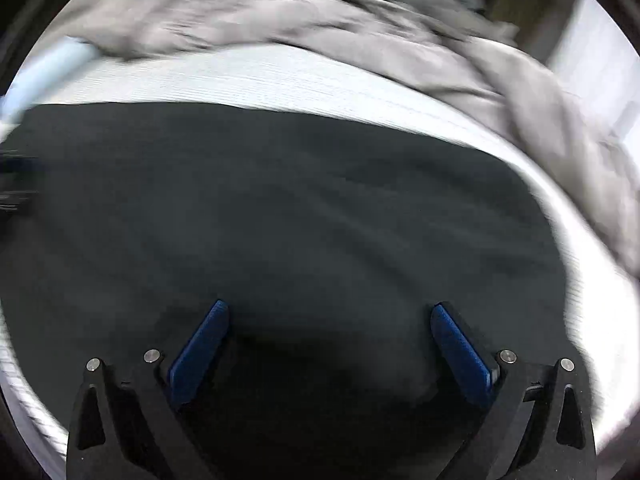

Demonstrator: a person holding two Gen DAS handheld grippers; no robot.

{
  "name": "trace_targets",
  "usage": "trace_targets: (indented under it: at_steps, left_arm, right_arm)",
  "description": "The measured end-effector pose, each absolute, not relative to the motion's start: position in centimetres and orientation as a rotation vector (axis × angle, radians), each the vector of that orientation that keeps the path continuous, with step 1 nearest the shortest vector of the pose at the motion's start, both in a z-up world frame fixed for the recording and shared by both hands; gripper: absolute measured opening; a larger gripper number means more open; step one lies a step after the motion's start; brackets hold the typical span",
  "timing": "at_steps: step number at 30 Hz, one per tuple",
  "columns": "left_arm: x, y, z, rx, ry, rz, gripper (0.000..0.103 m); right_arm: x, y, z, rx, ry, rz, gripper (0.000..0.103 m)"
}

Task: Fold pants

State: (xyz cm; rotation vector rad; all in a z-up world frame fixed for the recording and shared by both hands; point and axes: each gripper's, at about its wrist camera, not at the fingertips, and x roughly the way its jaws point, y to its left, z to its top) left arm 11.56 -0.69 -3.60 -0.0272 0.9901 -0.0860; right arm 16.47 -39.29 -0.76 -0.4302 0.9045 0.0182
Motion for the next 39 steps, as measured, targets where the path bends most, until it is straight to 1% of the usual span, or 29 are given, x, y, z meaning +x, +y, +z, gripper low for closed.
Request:
trace_targets:
  at_steps: [4,8,11,13,15,17,18,20,22,24,25,27,29,34,36,39]
  left_arm:
    - [11.3,-0.1,-2.2,-0.038,0.999,-0.071,0.102]
    - [12.8,-2.8,0.8,-0.084,0.949,-0.191,0.102]
    - [16.1,-6.2,1.7,-0.067,0.96,-0.236,0.102]
    - [18.8,-8.5,0.9,-0.017,0.973,-0.272,0.102]
    - [21.1,-9.7,-0.7,0.001,1.042,-0.233,0.102]
    - [23.0,-9.5,-3.2,-0.025,1.157,-0.225,0.102]
    - [23.2,-9.0,-3.4,-0.018,1.147,-0.222,0.102]
    - [22.9,-7.5,-3.1,0.007,1.117,-0.196,0.102]
    - [22.6,-5.1,-2.9,-0.017,1.115,-0.127,0.102]
    - [22.4,-3.5,-2.6,-0.022,1.104,-0.078,0.102]
    - [22.3,-3.2,-2.5,-0.01,1.1,-0.055,0.102]
    - [22.3,-3.2,-2.3,-0.001,1.108,-0.041,0.102]
    - [21.8,-4.8,-1.0,-0.03,1.073,-0.104,0.102]
    - [22.8,-11.2,-0.3,0.051,1.054,-0.225,0.102]
    - [23.7,-13.3,-0.8,0.067,1.055,-0.253,0.102]
    - [25.4,-13.6,-2.5,0.013,1.119,-0.237,0.102]
  right_arm:
    - [16.2,-41.3,0.1,-0.423,0.907,-0.026,0.102]
    - [14.8,-38.8,3.6,-0.319,0.833,0.112,0.102]
    - [16.5,-35.4,4.6,-0.265,0.839,0.23,0.102]
    - [18.6,-33.0,3.5,-0.242,0.904,0.262,0.102]
    - [20.9,-31.8,2.1,-0.233,0.951,0.284,0.102]
    - [22.6,-30.5,0.2,-0.252,1.015,0.278,0.102]
    - [23.4,-30.6,-0.5,-0.282,1.023,0.259,0.102]
    - [24.5,-32.4,-1.0,-0.326,1.019,0.186,0.102]
    - [24.9,-35.2,-0.5,-0.31,1.004,0.1,0.102]
    - [25.0,-39.1,0.1,-0.379,0.956,-0.076,0.102]
    - [25.1,-40.7,0.2,-0.369,0.959,-0.126,0.102]
    - [25.1,-44.1,0.4,-0.214,1.002,-0.107,0.101]
    - [24.4,-44.7,1.4,-0.151,0.974,-0.093,0.102]
    - [22.2,-39.3,3.3,-0.135,0.915,0.076,0.102]
    - [23.4,-36.2,3.2,-0.149,0.922,0.171,0.102]
    - [25.4,-31.7,2.3,-0.156,0.926,0.257,0.101]
